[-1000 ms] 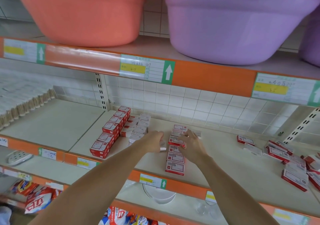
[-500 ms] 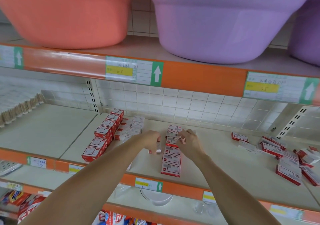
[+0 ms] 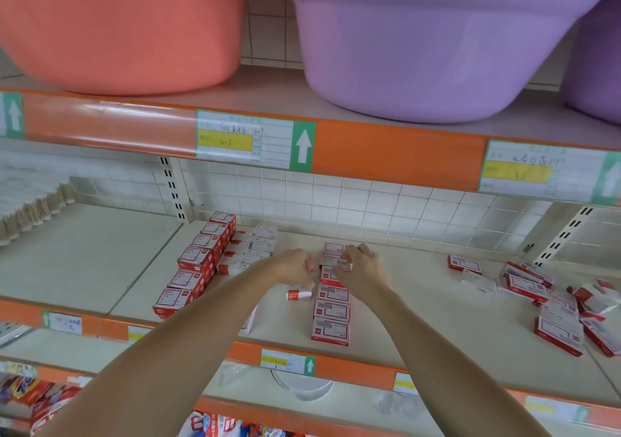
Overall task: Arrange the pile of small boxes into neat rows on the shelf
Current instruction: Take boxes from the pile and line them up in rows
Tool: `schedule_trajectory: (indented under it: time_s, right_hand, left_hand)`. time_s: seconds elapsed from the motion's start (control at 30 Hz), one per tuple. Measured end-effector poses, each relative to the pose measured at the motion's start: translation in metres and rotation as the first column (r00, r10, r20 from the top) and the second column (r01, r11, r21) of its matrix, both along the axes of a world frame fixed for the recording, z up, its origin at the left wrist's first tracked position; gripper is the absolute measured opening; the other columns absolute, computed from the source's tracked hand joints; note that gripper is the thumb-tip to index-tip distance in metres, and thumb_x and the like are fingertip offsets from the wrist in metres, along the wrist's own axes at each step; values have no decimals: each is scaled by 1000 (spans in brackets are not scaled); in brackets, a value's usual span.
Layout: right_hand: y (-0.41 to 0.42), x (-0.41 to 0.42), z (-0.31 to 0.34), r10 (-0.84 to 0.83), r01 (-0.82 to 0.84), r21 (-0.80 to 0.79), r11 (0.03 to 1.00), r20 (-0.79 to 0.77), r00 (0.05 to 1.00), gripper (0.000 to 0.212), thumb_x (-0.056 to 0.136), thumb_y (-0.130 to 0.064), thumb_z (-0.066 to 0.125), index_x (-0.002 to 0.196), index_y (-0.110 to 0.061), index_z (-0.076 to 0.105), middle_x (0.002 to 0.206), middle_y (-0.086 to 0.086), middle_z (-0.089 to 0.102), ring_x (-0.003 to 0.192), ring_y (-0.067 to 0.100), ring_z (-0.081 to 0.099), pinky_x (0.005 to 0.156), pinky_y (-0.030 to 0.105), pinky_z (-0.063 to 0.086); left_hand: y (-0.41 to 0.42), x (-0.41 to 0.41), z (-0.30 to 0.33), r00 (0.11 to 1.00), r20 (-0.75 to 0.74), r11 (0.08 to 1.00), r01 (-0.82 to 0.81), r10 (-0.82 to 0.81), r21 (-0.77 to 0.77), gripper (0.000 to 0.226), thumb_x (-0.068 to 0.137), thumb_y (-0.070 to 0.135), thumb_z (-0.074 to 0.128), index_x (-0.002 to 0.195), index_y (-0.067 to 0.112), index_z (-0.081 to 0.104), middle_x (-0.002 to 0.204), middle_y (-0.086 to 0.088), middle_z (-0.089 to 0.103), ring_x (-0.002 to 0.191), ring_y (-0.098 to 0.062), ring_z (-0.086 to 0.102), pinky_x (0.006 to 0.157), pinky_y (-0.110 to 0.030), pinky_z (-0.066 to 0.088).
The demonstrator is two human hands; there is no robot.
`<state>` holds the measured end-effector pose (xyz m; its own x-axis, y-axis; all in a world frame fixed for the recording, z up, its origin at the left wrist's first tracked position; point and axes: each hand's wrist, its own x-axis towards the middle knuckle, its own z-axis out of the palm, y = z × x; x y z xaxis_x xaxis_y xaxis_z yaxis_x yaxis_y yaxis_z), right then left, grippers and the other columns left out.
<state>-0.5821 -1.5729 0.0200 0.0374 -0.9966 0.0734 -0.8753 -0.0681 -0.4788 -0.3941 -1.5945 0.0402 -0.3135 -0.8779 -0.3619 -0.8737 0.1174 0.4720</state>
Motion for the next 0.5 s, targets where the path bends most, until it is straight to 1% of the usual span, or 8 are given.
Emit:
schedule_trajectory:
  time_s: [0.07,0.13,0.2,0.27,0.33,0.43,0.5]
  right_hand:
    - [3,5,1,28,-28,1,1000,-47,998,41,90,-47,61,119,-19,55,119,-3,50,115,18,43,89,32,45]
    - [4,7,0,16,-15,20,1000,-63,998,52,87,-53,63,123,-17,51,121,-1,49,115,20,44,90,33,47]
    - [5,8,0,-22,23,46,999,-30,999,64,83,-56,67,128,-16,47,124,1,48,114,21,47,88,33,49]
    - [6,8,0,-54,53,63,997,25,998,71,80,-54,72,132,-13,44,125,4,47,113,22,50,85,31,48]
    - [8,8,1,-70,67,69,995,49,996,73,80,-50,75,132,-12,43,126,6,45,111,22,50,83,31,47]
    - [10,8,1,-79,73,77,994,66,995,69,82,-46,74,132,-11,42,126,6,45,108,22,51,78,27,45]
    - [10,7,0,-91,85,72,994,80,993,60,87,-44,70,130,-10,44,125,6,46,110,23,51,82,30,46]
  left_hand:
    - [-2,1,0,1000,-1,1000,4,-4,6,38,84,24,74,119,15,60,117,-3,61,107,-20,59,94,-35,50]
    - [-4,1,0,1000,-7,1000,-9,9,1,37,86,24,72,120,15,59,119,-3,61,107,-21,59,95,-37,51]
    - [-4,1,2,1000,0,1000,-15,15,-16,35,88,25,69,120,15,59,118,-2,60,107,-21,59,95,-36,51]
    - [-3,0,0,1000,6,1000,-12,12,-20,34,89,26,69,119,16,59,117,-2,61,106,-21,59,94,-36,52]
    - [-1,-1,-3,1000,11,1000,-12,12,-17,32,89,26,70,117,16,60,115,-2,61,104,-21,60,93,-36,52]
    - [1,-2,-7,1000,14,999,-27,27,-39,28,90,24,67,115,15,60,113,-3,61,103,-21,60,92,-37,53]
    - [3,-5,-6,999,10,996,-37,38,-81,26,93,22,62,117,13,59,113,-4,60,104,-23,60,90,-35,52]
